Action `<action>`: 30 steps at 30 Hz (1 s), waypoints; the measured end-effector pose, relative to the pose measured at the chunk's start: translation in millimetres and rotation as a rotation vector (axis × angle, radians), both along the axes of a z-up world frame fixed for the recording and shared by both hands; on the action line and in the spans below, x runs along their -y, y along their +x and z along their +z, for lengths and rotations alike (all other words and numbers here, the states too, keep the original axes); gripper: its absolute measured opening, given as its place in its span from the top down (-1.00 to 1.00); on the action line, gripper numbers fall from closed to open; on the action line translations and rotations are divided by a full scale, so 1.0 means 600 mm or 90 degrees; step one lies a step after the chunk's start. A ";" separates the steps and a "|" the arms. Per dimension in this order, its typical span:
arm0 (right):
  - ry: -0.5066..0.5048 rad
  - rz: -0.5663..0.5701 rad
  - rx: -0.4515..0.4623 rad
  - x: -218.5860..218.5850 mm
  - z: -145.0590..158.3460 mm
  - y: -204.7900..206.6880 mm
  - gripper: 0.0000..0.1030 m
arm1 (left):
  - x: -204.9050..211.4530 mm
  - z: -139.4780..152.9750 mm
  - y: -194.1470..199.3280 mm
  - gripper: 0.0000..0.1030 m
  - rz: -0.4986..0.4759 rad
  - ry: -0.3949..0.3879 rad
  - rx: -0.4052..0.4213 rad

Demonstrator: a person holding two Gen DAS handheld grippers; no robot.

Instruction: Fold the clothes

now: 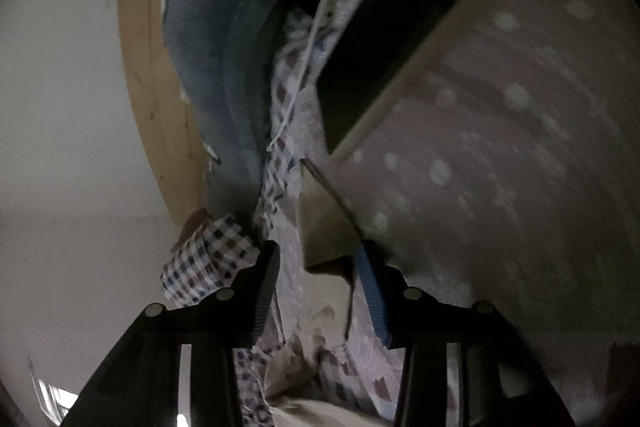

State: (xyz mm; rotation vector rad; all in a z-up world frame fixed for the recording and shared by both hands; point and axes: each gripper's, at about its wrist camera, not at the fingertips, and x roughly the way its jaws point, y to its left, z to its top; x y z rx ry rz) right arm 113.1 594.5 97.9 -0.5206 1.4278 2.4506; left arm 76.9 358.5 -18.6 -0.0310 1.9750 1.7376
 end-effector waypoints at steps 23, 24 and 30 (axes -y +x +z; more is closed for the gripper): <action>-0.004 0.014 -0.005 0.003 0.000 -0.004 -0.55 | -0.056 -0.003 -0.054 0.88 0.036 0.035 0.016; -0.003 0.014 -0.006 0.003 0.000 -0.004 -0.55 | -0.058 0.000 -0.056 0.90 0.048 0.049 0.032; 0.001 0.017 -0.010 0.006 0.002 -0.005 -0.55 | -0.064 0.104 -0.113 0.96 0.143 0.240 0.171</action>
